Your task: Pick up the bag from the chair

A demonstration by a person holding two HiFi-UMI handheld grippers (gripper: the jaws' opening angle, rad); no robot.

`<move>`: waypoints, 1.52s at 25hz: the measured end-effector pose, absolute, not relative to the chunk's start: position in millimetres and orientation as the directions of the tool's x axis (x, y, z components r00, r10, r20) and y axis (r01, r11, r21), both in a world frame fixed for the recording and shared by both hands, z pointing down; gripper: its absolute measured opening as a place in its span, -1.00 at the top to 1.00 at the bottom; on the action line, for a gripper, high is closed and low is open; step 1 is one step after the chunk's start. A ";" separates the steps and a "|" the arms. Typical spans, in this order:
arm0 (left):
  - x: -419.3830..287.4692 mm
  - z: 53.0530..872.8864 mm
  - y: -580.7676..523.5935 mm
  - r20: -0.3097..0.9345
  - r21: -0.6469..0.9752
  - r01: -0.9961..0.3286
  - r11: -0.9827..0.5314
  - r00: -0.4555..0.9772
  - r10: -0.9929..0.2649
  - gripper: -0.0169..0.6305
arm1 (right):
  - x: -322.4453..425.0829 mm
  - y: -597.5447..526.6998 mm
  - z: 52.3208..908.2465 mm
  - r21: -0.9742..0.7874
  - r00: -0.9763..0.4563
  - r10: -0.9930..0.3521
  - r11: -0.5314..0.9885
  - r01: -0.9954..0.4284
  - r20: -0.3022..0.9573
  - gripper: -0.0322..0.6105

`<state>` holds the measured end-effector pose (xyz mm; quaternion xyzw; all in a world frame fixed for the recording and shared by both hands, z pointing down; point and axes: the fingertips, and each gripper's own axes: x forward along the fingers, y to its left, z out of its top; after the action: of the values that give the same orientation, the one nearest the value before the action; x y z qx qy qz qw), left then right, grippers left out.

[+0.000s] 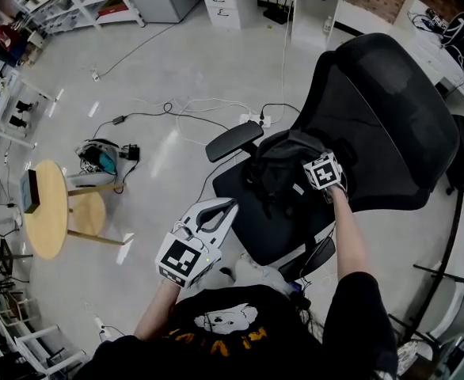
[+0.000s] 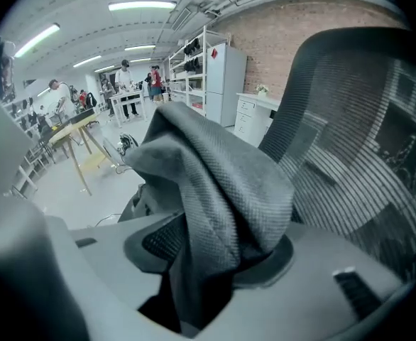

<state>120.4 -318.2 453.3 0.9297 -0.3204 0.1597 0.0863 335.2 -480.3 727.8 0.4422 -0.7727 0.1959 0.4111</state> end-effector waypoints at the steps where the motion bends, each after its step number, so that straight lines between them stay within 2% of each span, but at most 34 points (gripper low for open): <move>1: 118.9 453.9 -317.6 0.353 0.060 -0.628 -0.776 0.741 -0.572 0.92 | 331.4 -475.3 725.3 0.045 -0.286 -0.516 0.537 -0.842 0.807 0.31; 5: 115.4 452.3 -313.2 0.348 0.063 -0.639 -0.767 0.734 -0.583 0.92 | 315.2 -453.2 711.7 -0.041 -0.359 -0.504 0.537 -0.843 0.786 0.56; 12: 90.5 446.2 -302.0 0.335 0.063 -0.670 -0.740 0.712 -0.617 0.92 | 278.1 -422.8 682.4 -0.074 -0.402 -0.544 0.526 -0.847 0.737 0.70; 28: 26.3 435.2 -263.4 0.290 0.055 -0.707 -0.705 0.687 -0.667 0.92 | 213.7 -347.8 551.3 -0.105 -0.427 -0.704 0.453 -0.885 0.568 0.73; 38: -11.2 428.6 -224.4 0.244 0.060 -0.697 -0.715 0.705 -0.666 0.92 | 151.3 -275.1 472.6 -0.095 -0.457 -0.748 0.474 -0.876 0.482 0.73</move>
<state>-11.2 -224.4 428.6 0.9202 -0.3703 0.1031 0.0738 151.3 -275.1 472.6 0.4850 -0.8369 0.1674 0.1908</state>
